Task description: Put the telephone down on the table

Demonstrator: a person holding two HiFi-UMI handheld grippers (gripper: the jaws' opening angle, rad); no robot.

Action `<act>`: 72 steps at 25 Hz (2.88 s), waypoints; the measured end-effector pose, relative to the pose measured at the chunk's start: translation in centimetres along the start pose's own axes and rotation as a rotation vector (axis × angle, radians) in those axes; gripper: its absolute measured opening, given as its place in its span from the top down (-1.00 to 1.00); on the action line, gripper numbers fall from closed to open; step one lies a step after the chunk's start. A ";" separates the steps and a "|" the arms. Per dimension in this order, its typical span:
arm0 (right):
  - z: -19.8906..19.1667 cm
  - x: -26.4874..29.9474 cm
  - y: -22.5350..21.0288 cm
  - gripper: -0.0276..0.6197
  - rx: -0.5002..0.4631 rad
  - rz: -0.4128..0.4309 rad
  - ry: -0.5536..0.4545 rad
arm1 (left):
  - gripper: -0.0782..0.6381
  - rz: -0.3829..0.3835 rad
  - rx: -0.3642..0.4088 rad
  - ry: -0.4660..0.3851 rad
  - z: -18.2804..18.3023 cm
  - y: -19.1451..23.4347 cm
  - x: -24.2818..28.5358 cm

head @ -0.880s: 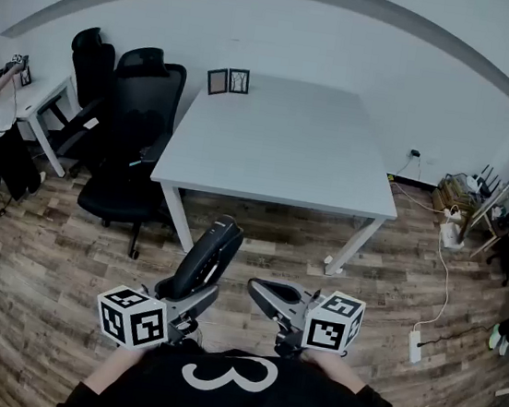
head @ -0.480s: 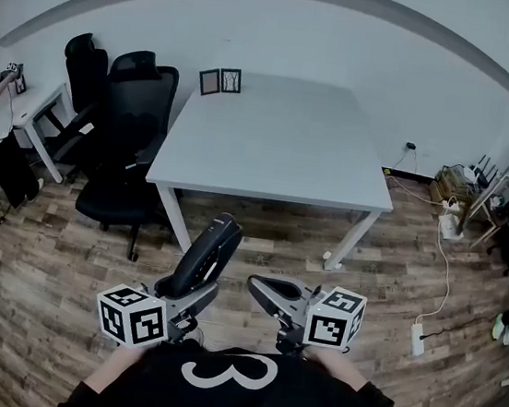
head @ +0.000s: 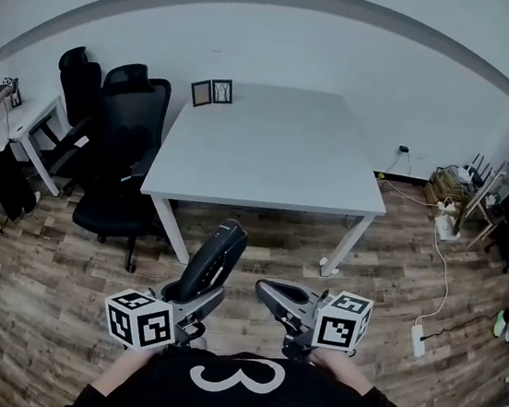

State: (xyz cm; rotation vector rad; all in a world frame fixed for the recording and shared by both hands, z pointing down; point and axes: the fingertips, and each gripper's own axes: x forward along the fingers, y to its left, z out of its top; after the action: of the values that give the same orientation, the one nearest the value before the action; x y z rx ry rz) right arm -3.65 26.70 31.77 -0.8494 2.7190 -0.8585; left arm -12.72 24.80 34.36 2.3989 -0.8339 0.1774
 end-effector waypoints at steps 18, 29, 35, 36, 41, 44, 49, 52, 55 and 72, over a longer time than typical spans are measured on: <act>0.5 0.6 -5.7 0.89 0.091 -0.096 0.007 | -0.04 -0.037 -0.071 0.077 0.8 3.9 4.2; 4.7 8.5 -14.5 0.89 0.144 -0.127 0.031 | -0.04 -0.057 -0.089 0.133 7.0 12.6 11.0; 8.3 13.9 -18.4 0.89 0.128 -0.138 0.064 | -0.04 -0.059 -0.107 0.116 11.4 18.1 13.6; 8.8 14.8 -18.8 0.89 0.125 -0.139 0.067 | -0.04 -0.059 -0.109 0.113 12.0 19.0 13.9; 10.8 17.7 -20.3 0.89 0.103 -0.143 0.067 | -0.04 -0.063 -0.101 0.097 14.8 22.0 15.3; 11.1 18.6 -20.8 0.89 0.106 -0.138 0.067 | -0.04 -0.057 -0.098 0.096 15.5 22.7 15.7; 11.8 19.5 -22.4 0.89 0.117 -0.108 0.075 | -0.04 -0.032 -0.095 0.100 16.2 23.4 17.0; 12.6 20.1 -23.8 0.89 0.123 -0.084 0.086 | -0.04 -0.004 -0.102 0.089 16.9 24.2 17.9; 13.7 21.3 -25.2 0.89 0.120 -0.041 0.108 | -0.04 0.038 -0.109 0.067 18.0 25.3 18.6; 21.0 26.1 -35.3 0.89 0.133 0.122 0.224 | -0.04 0.228 -0.176 -0.014 23.5 30.7 26.0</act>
State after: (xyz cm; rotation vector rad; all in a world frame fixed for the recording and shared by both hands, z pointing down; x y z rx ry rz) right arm -1.94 -21.82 35.07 -0.5869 2.8252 -1.1548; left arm -12.03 -21.65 37.99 2.1417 -1.0837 0.1685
